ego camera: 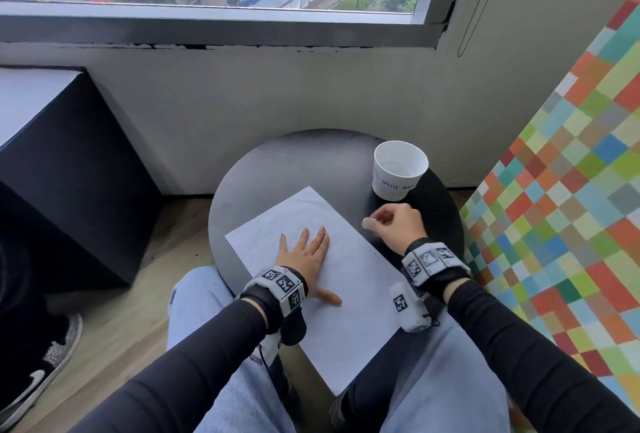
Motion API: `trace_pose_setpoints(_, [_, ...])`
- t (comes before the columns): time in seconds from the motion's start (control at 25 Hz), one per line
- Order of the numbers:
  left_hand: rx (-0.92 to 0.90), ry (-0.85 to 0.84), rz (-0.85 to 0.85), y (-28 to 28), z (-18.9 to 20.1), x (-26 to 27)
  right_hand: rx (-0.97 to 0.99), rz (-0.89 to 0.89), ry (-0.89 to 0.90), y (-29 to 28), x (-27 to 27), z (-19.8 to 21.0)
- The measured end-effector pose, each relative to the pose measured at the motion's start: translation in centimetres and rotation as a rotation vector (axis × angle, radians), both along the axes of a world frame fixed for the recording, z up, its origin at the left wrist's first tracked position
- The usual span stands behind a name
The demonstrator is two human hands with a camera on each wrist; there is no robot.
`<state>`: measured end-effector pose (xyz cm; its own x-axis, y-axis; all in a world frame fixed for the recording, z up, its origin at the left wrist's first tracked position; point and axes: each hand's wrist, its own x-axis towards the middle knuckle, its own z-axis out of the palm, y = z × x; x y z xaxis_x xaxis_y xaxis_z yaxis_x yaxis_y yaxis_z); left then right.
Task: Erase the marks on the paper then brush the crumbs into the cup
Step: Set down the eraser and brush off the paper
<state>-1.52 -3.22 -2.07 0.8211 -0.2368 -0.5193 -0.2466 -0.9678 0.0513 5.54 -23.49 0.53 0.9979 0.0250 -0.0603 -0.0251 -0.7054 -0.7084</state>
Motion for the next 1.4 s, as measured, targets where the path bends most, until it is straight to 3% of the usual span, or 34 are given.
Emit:
trace_pose_setpoints(0.12, [-0.012, 0.004, -0.001, 0.0, 0.1, 0.0, 0.115, -0.183, -0.004, -3.6, -0.8, 0.5])
trace_pose_setpoints(0.28, [-0.058, 0.004, 0.008, 0.3, 0.2, -0.1, 0.038, -0.208, 0.025, -6.3, -4.5, -1.1])
trace_pose_setpoints(0.48, [-0.089, 0.040, -0.002, 0.6, 0.8, -0.6, 0.080, -0.259, 0.059, -7.0, -6.1, -3.8])
trace_pose_setpoints(0.68, [-0.185, -0.114, 0.173, 3.8, 3.4, -0.7, -0.133, -0.197, -0.087, -5.8, -7.0, -3.1])
trace_pose_setpoints(0.76, [-0.105, -0.120, 0.227, 5.6, 3.8, -1.9, -0.286, -0.032, -0.307, -4.2, -8.8, -2.6])
trace_pose_setpoints(0.84, [-0.036, -0.028, 0.242, 6.7, 3.7, -3.4, -0.384, 0.266, -0.511, -1.1, -11.8, -2.3])
trace_pose_setpoints(0.92, [-0.017, 0.041, 0.254, 7.1, 3.2, -4.3, -0.446, 0.628, -0.497, 2.1, -15.0, -2.9])
trace_pose_setpoints(1.0, [-0.015, 0.038, 0.253, 7.3, 2.8, -4.3, -0.538, 0.850, -0.418, 4.0, -16.6, -3.7])
trace_pose_setpoints(1.12, [0.026, 0.031, 0.224, 7.2, 2.1, -4.6, -0.670, 0.944, -0.264, 5.4, -16.4, -3.6])
trace_pose_setpoints(1.24, [0.080, -0.009, 0.203, 7.0, 1.4, -5.0, -0.617, 1.089, -0.134, 6.2, -15.3, -4.0])
trace_pose_setpoints(1.4, [0.081, -0.014, 0.208, 7.1, 1.3, -4.8, -0.711, 1.026, -0.062, 5.4, -13.6, -3.5])
